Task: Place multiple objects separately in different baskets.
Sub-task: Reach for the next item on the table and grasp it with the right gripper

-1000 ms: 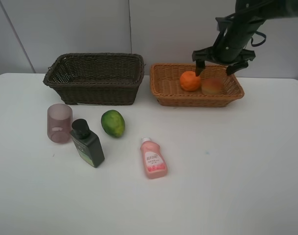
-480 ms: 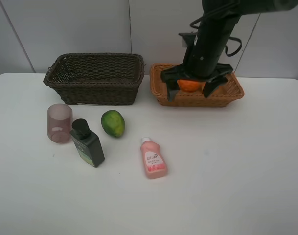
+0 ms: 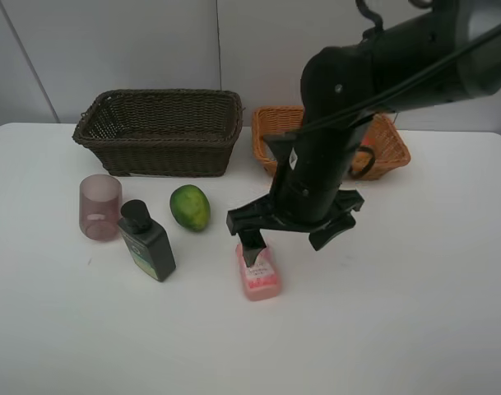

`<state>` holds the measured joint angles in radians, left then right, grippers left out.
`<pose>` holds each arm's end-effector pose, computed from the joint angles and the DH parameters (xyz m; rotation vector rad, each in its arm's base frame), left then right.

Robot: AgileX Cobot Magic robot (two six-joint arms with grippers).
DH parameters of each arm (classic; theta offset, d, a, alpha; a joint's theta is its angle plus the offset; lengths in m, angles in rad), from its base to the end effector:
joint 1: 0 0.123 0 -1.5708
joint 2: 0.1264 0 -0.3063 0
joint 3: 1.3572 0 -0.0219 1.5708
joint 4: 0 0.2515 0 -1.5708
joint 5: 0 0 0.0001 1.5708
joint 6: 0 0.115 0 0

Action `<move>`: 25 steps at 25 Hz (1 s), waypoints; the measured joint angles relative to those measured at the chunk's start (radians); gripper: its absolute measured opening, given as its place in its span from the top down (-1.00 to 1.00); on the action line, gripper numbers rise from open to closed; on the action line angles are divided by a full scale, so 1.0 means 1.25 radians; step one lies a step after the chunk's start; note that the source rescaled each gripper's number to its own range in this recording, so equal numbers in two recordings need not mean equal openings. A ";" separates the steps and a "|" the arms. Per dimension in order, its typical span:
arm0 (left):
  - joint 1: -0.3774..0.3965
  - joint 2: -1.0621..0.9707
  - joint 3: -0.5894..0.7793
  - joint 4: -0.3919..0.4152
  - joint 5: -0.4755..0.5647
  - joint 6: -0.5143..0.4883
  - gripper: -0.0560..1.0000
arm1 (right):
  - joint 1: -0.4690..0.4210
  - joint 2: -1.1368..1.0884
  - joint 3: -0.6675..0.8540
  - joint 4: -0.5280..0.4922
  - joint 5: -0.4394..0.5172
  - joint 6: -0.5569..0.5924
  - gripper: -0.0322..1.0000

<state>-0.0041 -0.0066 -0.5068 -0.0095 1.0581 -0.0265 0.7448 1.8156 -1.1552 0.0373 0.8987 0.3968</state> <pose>-0.0059 -0.0009 0.2689 -0.0222 2.0283 -0.0307 0.2518 0.2367 0.1760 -0.4989 3.0316 0.1214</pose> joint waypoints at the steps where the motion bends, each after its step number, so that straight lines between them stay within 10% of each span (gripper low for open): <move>1: 0.000 0.000 0.000 0.000 0.000 0.000 -0.85 | 0.013 0.000 0.004 0.000 -0.008 0.010 -0.99; 25: 0.000 0.000 0.000 0.000 0.000 0.000 -0.85 | 0.082 0.096 0.011 -0.060 -0.164 0.154 -0.99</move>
<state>-0.0041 -0.0066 -0.5068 -0.0095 1.0581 -0.0265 0.8475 1.9360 -1.1414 -0.0372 0.6938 0.5896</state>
